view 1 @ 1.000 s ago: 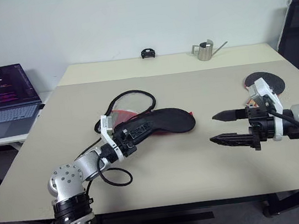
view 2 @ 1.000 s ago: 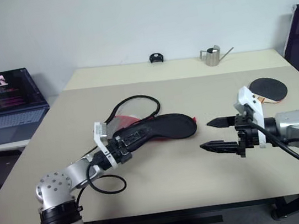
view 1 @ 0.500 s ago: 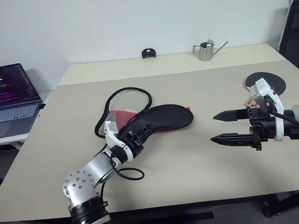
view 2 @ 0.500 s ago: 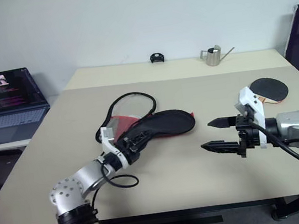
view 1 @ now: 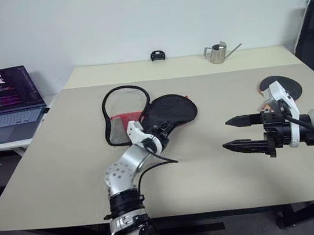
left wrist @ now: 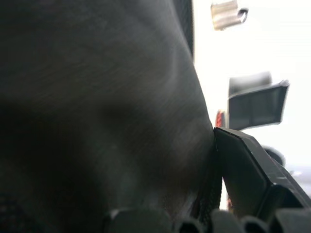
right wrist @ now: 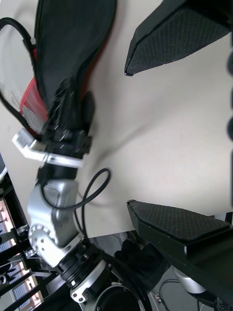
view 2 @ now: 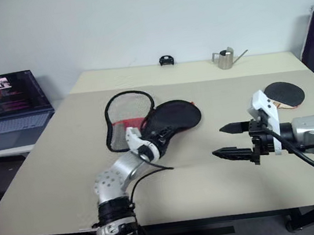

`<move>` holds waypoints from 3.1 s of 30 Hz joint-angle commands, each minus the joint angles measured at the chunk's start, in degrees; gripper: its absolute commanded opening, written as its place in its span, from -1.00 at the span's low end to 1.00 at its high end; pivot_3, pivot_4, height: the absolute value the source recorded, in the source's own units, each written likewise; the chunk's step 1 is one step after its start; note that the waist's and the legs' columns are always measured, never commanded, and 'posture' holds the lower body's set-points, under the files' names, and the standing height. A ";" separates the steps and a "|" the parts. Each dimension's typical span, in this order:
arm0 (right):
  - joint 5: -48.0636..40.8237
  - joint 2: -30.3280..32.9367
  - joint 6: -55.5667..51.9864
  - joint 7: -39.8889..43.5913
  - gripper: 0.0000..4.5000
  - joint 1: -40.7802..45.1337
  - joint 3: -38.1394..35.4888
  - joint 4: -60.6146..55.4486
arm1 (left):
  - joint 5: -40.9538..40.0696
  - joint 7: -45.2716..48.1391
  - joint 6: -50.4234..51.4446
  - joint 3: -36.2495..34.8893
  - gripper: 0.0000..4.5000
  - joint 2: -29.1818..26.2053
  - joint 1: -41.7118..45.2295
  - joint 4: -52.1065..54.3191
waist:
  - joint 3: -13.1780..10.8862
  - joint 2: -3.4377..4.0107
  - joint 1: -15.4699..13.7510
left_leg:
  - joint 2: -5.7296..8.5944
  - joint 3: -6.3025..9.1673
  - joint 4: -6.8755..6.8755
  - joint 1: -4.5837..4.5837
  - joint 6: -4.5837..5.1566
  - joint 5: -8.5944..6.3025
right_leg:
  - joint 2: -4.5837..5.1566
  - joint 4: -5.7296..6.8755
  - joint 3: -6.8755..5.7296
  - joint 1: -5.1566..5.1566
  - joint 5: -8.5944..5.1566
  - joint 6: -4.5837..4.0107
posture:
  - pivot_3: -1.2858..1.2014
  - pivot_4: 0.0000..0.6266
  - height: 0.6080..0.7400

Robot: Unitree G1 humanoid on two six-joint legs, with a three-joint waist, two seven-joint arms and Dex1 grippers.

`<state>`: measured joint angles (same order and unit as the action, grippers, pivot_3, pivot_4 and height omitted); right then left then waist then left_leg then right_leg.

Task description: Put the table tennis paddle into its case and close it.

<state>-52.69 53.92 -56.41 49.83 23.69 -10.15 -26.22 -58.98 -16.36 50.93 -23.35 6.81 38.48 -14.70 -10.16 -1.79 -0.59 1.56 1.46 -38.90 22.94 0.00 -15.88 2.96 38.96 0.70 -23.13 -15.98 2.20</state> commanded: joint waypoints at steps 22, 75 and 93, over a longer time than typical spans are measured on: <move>-0.42 1.12 1.15 -0.86 1.00 -0.08 -2.56 -1.81 | 4.23 5.58 -5.93 1.34 0.99 3.74 10.12 -12.52 | 0.01 -0.01 -0.68 | 0.01 0.03 -0.01 0.00 -0.02 0.03 | 0.00 -0.04 0.00 0.03 0.03 0.06 | 0.03 -0.52 1.00; 7.65 -35.93 -9.15 -34.78 1.00 19.06 6.87 20.63 | 19.63 68.25 -12.02 8.94 0.99 -56.93 -7.83 13.24 | -0.04 0.08 1.23 | -0.11 -0.01 0.17 0.02 -0.04 0.03 | -0.02 -0.03 0.05 -0.18 -0.01 -0.02 | 0.03 -0.52 1.00; 24.09 -48.37 6.05 -35.38 1.00 25.39 9.22 45.75 | 25.27 69.47 -16.46 9.18 0.99 -55.87 -3.75 5.95 | -0.05 0.08 2.48 | -0.10 -0.03 0.23 0.02 -0.05 0.04 | -0.03 0.04 0.08 -0.30 -0.01 -0.02 | 0.03 -0.52 1.00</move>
<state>-28.85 6.36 -52.11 13.54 46.92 -0.55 19.60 -33.81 53.09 35.38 -13.04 -48.82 33.42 -9.98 -10.21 -1.71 1.89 1.45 1.43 -38.67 22.96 -0.04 -15.85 2.92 39.00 0.79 -23.44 -15.98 2.18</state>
